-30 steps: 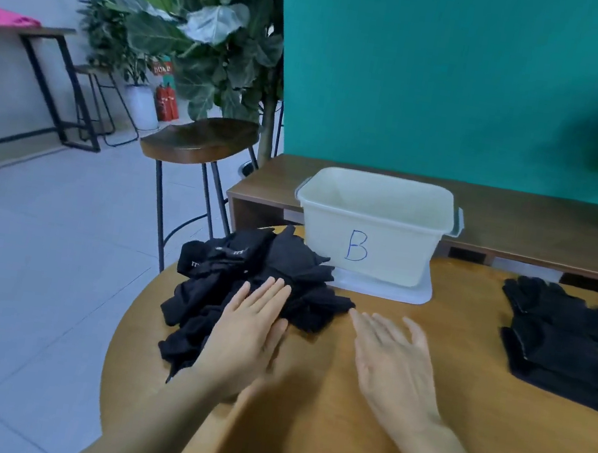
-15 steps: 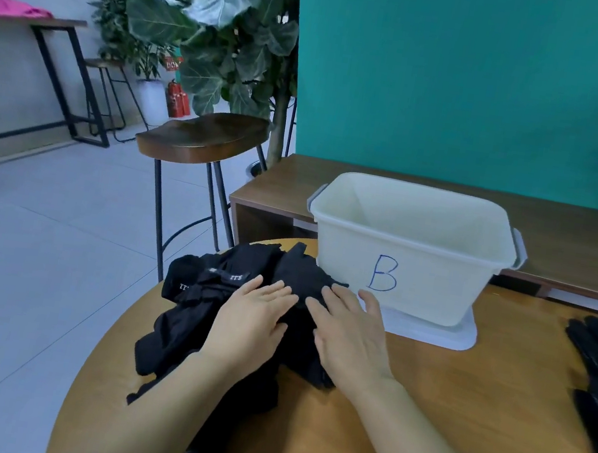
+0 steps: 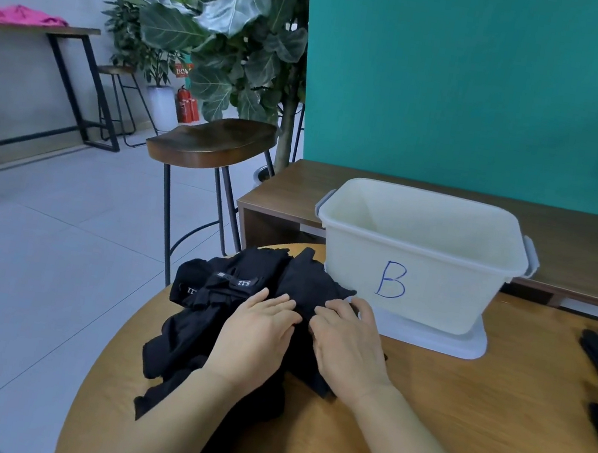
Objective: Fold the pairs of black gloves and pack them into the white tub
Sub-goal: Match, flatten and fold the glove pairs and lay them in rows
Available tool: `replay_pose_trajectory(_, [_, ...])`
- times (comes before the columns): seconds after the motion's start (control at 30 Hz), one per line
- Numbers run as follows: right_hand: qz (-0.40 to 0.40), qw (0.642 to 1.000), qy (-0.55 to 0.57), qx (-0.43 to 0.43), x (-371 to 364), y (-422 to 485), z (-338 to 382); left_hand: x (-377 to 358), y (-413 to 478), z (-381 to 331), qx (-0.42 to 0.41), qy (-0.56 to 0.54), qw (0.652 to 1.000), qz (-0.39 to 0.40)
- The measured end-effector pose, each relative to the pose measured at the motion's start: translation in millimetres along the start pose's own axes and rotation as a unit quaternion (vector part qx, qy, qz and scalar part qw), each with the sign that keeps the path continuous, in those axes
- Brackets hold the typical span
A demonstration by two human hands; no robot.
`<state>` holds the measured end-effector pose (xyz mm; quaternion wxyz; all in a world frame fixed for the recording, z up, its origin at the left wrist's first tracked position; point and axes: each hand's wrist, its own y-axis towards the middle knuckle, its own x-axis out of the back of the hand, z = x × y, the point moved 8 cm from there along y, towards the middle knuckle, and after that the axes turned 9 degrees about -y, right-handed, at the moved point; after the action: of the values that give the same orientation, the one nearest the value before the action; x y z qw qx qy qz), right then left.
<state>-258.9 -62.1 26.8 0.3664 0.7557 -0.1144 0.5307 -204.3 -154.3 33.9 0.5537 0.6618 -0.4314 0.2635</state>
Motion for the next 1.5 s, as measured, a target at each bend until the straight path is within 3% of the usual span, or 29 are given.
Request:
replay_pose_trajectory(0.37, [0.121,0.993,0.014,0.008,0.3,-14.7,1.6,-8.0,-23.7,-1.4,0.111,-0.102,0.988,0.030])
replay_pose_trajectory(0.63, [0.108,0.991,0.053,-0.049,27.3,-82.7,-8.0,-8.4,-50.7,-46.9,0.069,-0.146,0.982,0.102])
replay_pose_trajectory(0.83, [0.118,0.984,0.076,-0.109,49.8,-103.2,-26.3,4.0,-44.5,-58.9,0.066,-0.095,0.988,0.101])
replay_pose_trajectory(1.0, [0.104,0.983,0.088,-0.126,67.2,-99.6,-30.4,-4.5,-35.6,-58.4,0.118,-0.038,0.978,0.170])
replay_pose_trajectory(1.17, [0.149,0.980,0.088,-0.095,62.4,-101.8,-21.9,-3.4,-33.6,-54.6,0.123,-0.088,0.980,0.131])
replay_pose_trajectory(1.27, [0.131,0.984,0.074,-0.100,61.8,-105.9,-23.0,5.2,-32.8,-55.3,0.103,-0.127,0.984,0.067])
replay_pose_trajectory(1.37, [0.073,0.989,0.059,-0.114,69.7,-104.8,-26.7,20.1,-26.3,-62.5,0.081,-0.142,0.987,0.006])
replay_pose_trajectory(1.43, [-0.001,0.988,0.056,-0.144,84.2,-101.1,-37.0,30.6,-17.2,-68.0,0.069,-0.156,0.985,-0.012])
replay_pose_trajectory(1.5, [-0.027,0.979,0.085,-0.185,99.7,-95.4,-51.7,42.4,-5.9,-73.4,0.060,-0.185,0.981,-0.019])
